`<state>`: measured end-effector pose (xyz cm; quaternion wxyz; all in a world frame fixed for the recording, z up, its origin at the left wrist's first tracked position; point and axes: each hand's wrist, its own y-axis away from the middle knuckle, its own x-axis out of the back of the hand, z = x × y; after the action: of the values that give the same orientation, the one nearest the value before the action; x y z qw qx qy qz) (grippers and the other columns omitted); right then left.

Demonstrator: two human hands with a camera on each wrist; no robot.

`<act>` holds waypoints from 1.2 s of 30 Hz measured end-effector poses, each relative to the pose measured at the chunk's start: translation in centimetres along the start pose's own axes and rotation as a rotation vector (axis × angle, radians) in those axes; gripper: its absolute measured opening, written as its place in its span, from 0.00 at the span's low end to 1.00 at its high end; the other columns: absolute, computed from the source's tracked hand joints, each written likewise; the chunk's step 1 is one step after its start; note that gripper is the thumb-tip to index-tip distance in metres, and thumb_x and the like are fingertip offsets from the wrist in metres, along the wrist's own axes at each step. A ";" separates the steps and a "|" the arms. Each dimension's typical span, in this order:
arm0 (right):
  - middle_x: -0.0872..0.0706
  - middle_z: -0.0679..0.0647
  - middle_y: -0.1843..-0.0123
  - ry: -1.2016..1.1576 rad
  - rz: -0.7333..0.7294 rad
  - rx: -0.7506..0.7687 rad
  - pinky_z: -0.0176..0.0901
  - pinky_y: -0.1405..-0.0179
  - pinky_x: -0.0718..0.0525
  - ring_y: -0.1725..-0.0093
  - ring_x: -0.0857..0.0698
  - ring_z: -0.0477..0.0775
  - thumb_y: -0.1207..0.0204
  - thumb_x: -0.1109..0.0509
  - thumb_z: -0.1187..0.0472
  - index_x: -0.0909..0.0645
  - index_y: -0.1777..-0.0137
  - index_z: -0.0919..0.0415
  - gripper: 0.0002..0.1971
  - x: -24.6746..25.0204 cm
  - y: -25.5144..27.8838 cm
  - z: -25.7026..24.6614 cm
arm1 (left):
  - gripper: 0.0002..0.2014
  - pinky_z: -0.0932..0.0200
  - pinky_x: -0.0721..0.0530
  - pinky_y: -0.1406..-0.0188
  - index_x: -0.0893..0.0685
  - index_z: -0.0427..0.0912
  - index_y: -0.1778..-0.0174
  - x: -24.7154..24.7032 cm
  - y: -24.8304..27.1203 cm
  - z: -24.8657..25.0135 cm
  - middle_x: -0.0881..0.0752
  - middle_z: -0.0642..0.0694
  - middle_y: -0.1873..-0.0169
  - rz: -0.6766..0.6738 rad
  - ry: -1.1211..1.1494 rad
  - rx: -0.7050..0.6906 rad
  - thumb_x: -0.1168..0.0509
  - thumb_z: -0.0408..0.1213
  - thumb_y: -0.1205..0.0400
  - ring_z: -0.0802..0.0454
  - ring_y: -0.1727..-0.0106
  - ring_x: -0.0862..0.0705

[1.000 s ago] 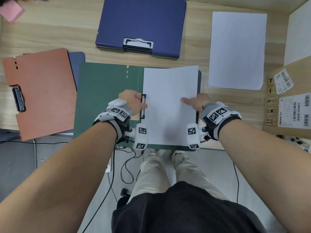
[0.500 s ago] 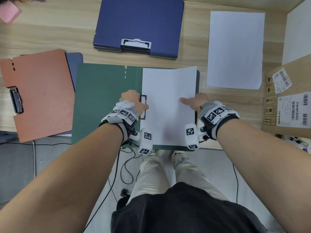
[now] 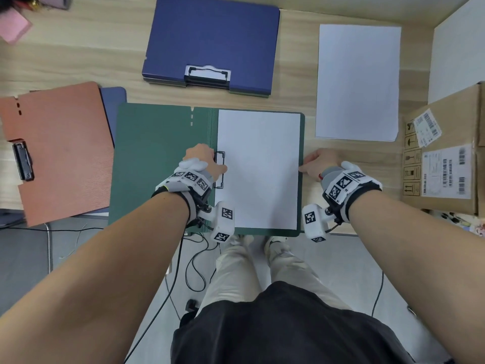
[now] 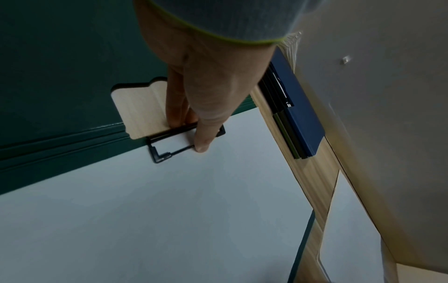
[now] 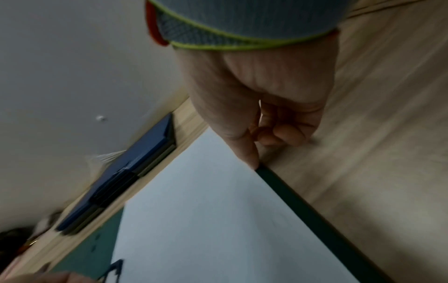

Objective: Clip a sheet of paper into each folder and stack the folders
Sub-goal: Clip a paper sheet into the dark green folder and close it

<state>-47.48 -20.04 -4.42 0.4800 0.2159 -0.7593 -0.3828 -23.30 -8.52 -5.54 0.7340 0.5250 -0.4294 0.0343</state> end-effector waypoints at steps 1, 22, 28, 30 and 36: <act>0.14 0.56 0.52 0.000 0.011 0.023 0.38 0.72 0.24 0.58 0.17 0.56 0.30 0.24 0.67 0.19 0.53 0.57 0.09 0.0 0.2 -0.5 | 0.15 0.57 0.19 0.62 0.18 0.48 0.50 0.2 0.1 -0.1 0.17 0.49 0.56 -0.014 -0.019 0.000 0.25 0.52 0.24 0.46 0.58 0.17; 0.53 0.57 0.12 0.597 -0.239 0.367 0.57 0.30 0.23 0.24 0.28 0.66 0.23 0.29 0.49 0.48 0.15 0.61 0.43 -9.8 6.4 -13.0 | 0.64 0.38 0.24 0.28 0.59 0.36 0.14 6.5 -0.3 -16.0 0.33 0.29 0.20 0.104 0.113 0.463 0.30 0.72 0.30 0.30 0.23 0.28; 0.54 0.55 0.12 0.577 -0.244 0.352 0.54 0.30 0.24 0.23 0.29 0.65 0.22 0.30 0.50 0.48 0.15 0.59 0.42 -9.5 6.7 -13.1 | 0.61 0.37 0.19 0.34 0.48 0.36 0.14 8.8 0.4 -15.4 0.29 0.31 0.23 0.101 0.073 0.394 0.36 0.77 0.30 0.31 0.27 0.24; 0.55 0.54 0.12 0.566 -0.247 0.353 0.52 0.31 0.25 0.22 0.30 0.64 0.22 0.30 0.51 0.50 0.14 0.58 0.42 -9.4 6.7 -12.9 | 0.62 0.41 0.17 0.38 0.45 0.35 0.15 8.6 0.2 -15.4 0.25 0.33 0.26 0.055 0.023 0.380 0.37 0.79 0.32 0.32 0.32 0.20; 0.48 0.53 0.13 0.503 -0.245 0.370 0.51 0.33 0.25 0.23 0.29 0.63 0.22 0.30 0.52 0.50 0.14 0.56 0.42 -9.2 6.5 -12.2 | 0.69 0.43 0.20 0.50 0.49 0.37 0.15 6.7 0.1 -15.5 0.24 0.35 0.28 0.049 0.036 0.363 0.30 0.80 0.41 0.33 0.35 0.19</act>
<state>-32.19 -14.20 -1.50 0.5554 0.4769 -0.6419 -0.2281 -9.89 1.27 -2.18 0.6337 0.6375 -0.4158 0.1386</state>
